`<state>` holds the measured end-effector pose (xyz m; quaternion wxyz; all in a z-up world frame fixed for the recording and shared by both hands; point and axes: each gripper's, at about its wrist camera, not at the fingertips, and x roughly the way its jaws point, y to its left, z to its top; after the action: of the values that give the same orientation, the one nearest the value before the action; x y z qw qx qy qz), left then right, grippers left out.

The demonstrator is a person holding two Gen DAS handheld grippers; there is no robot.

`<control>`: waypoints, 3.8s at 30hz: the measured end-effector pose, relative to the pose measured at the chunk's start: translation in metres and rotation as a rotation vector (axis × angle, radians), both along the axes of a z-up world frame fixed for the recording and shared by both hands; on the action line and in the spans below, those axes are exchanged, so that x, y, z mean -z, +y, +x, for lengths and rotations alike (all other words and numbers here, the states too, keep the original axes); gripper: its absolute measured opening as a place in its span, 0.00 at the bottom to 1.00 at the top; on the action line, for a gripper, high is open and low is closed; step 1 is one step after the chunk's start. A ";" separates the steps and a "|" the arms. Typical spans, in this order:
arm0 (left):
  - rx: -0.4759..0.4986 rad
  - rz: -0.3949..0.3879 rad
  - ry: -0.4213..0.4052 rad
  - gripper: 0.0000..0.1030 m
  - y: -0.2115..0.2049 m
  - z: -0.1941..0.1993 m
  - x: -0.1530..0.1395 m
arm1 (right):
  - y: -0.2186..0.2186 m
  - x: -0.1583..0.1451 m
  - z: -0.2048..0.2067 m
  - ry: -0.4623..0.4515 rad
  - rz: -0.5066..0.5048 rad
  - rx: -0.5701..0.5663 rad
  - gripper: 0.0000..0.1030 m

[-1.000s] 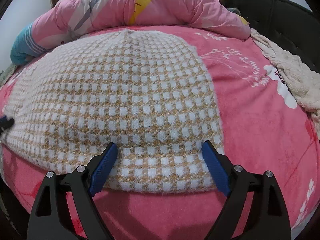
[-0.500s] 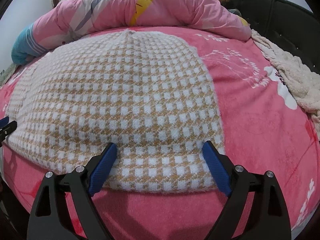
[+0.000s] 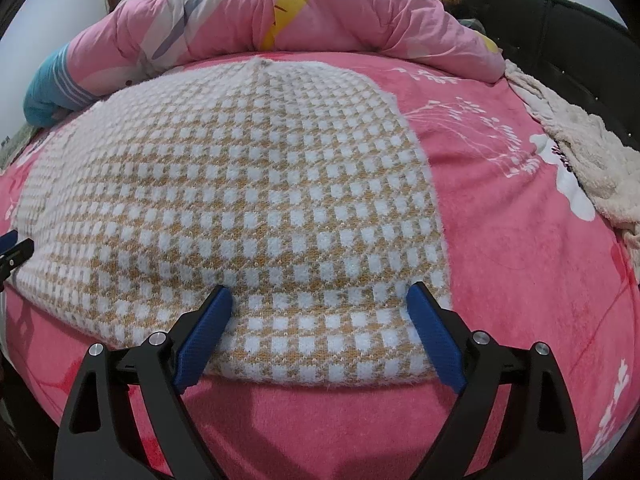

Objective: Fold large clothes

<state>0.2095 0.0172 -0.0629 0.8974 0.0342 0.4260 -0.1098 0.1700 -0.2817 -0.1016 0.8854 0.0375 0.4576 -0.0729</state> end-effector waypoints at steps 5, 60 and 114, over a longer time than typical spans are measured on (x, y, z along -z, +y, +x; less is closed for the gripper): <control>0.000 0.000 0.001 0.82 0.000 0.000 0.000 | 0.000 0.000 0.000 0.000 0.000 0.000 0.85; 0.181 -0.273 -0.049 0.82 0.040 -0.088 -0.014 | -0.008 0.003 -0.070 -0.030 0.150 0.036 0.94; -0.089 -0.460 0.014 0.61 0.108 -0.032 -0.001 | -0.093 -0.027 -0.075 -0.136 0.467 0.307 0.57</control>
<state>0.1773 0.1256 -0.0623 0.8826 -0.1909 0.3968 -0.1647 0.0949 -0.3746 -0.0742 0.8599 0.3141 0.3907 -0.0960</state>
